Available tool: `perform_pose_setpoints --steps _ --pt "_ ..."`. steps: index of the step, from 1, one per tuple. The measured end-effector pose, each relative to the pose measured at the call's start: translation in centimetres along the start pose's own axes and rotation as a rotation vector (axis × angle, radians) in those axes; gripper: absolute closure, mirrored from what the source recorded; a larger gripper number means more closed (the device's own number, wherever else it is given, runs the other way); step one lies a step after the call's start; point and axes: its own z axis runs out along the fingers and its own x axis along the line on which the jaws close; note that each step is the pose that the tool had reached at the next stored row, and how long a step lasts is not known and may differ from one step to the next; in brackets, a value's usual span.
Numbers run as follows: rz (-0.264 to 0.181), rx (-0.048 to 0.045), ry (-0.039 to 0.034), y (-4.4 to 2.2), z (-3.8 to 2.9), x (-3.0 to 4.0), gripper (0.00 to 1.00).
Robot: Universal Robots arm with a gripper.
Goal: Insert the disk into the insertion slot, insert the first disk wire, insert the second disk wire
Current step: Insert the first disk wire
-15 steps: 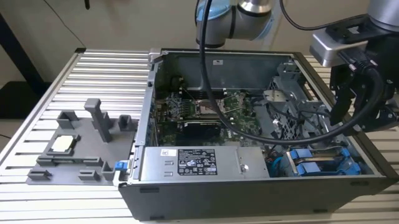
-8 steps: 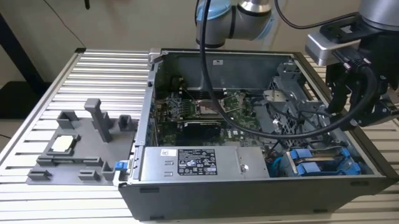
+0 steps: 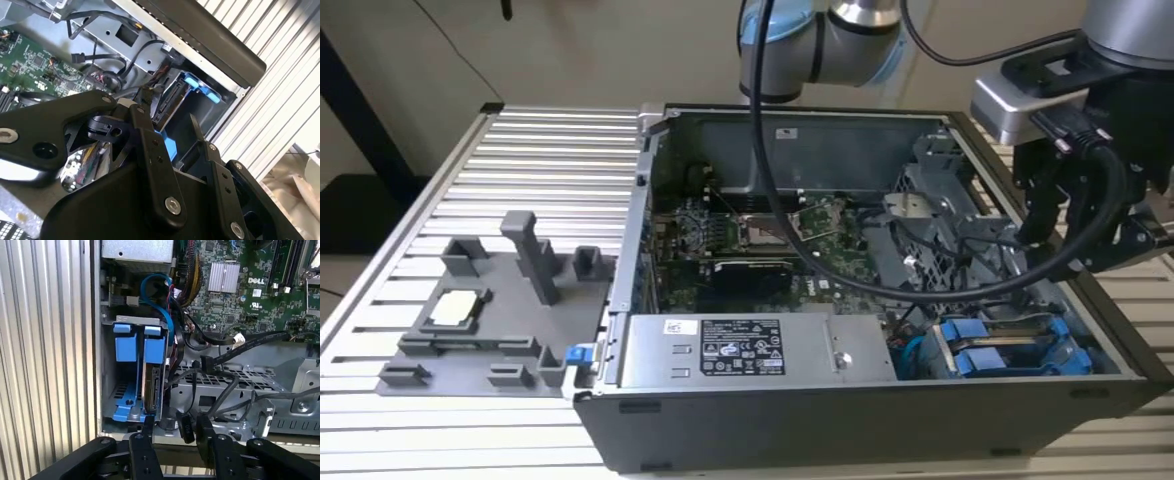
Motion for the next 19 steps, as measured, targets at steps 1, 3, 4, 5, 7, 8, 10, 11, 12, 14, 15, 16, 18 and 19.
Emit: perform_pose_setpoints --steps 1,3,4,5,7,8,10,11,12,14,15,16,18,19 --pt "-0.001 0.0001 -0.0003 0.01 0.06 0.00 0.53" --pt "-0.003 0.0007 -0.0005 0.04 0.18 0.00 0.53" --pt "-0.003 0.0008 -0.0005 0.05 0.23 0.00 0.53" --pt "-0.003 0.0011 -0.0005 0.06 0.24 0.00 0.53" --pt "-0.003 0.0013 -0.0004 0.06 0.24 0.00 0.53" --pt "-0.003 0.0014 -0.0004 0.06 0.24 0.00 0.53" --pt "-0.003 0.0017 -0.0006 0.06 0.25 0.00 0.53" --pt "-0.003 0.0019 -0.0005 0.06 0.25 0.00 0.55" --pt "-0.003 0.0020 -0.0005 0.06 0.25 0.00 0.62" --pt "-0.003 0.0024 -0.0005 0.06 0.25 0.00 0.68" --pt "-0.003 0.0025 -0.0005 0.06 0.25 0.00 0.74" --pt "-0.003 0.0027 -0.0005 0.06 0.25 0.00 0.80" --pt "-0.003 0.0029 -0.0004 0.06 0.25 0.00 0.81" --pt "-0.003 0.0031 -0.0005 0.06 0.25 0.00 0.81"
